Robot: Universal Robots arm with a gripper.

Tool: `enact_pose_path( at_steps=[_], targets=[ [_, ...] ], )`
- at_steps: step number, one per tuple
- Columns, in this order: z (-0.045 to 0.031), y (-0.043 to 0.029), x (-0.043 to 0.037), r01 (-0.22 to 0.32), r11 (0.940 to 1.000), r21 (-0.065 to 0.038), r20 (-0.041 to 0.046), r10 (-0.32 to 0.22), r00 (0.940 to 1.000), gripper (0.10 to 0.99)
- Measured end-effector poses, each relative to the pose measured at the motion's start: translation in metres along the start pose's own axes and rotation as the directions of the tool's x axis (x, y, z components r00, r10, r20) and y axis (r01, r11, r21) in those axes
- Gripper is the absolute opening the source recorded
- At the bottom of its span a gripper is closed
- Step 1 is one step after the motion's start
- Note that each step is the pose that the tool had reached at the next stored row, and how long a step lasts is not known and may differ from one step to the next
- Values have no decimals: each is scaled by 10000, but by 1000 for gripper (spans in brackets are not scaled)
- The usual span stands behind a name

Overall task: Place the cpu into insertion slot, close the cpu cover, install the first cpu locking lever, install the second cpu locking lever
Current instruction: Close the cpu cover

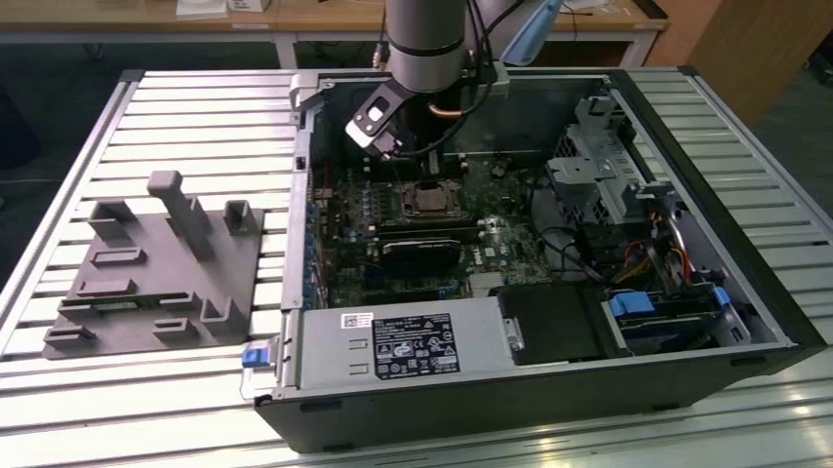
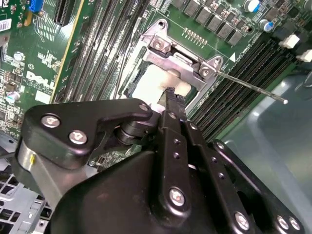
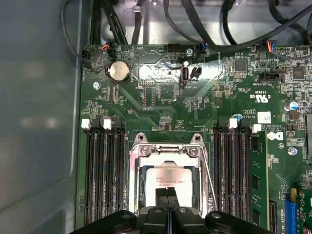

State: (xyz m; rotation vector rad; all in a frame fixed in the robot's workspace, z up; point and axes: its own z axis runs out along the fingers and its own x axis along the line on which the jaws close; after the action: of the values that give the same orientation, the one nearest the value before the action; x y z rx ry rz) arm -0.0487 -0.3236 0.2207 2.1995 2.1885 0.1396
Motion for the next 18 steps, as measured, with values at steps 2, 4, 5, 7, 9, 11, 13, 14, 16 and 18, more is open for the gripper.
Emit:
enact_pose_path(
  at_steps=[2,4,5,7,9,11,13,14,16,18],
  targets=[
    [7,2,0,-9,9998,220,0,9,10000,106],
    [10,3,0,-18,9990,457,5,18,10000,106],
    [9,3,-1,-19,9989,469,7,19,10000,106],
    [10,3,0,-19,9988,490,6,19,10000,106],
    [11,3,0,-1,9988,496,7,1,10000,106],
    [12,3,0,187,9986,503,-9,-187,9998,106],
    [14,3,0,537,9972,516,-41,-535,9986,106],
    [15,3,0,715,9961,522,-56,-713,9974,106],
    [17,3,-1,1089,9926,533,-90,-1086,9940,106],
    [19,2,0,1445,9880,544,-116,-1441,9895,106]
  ],
)
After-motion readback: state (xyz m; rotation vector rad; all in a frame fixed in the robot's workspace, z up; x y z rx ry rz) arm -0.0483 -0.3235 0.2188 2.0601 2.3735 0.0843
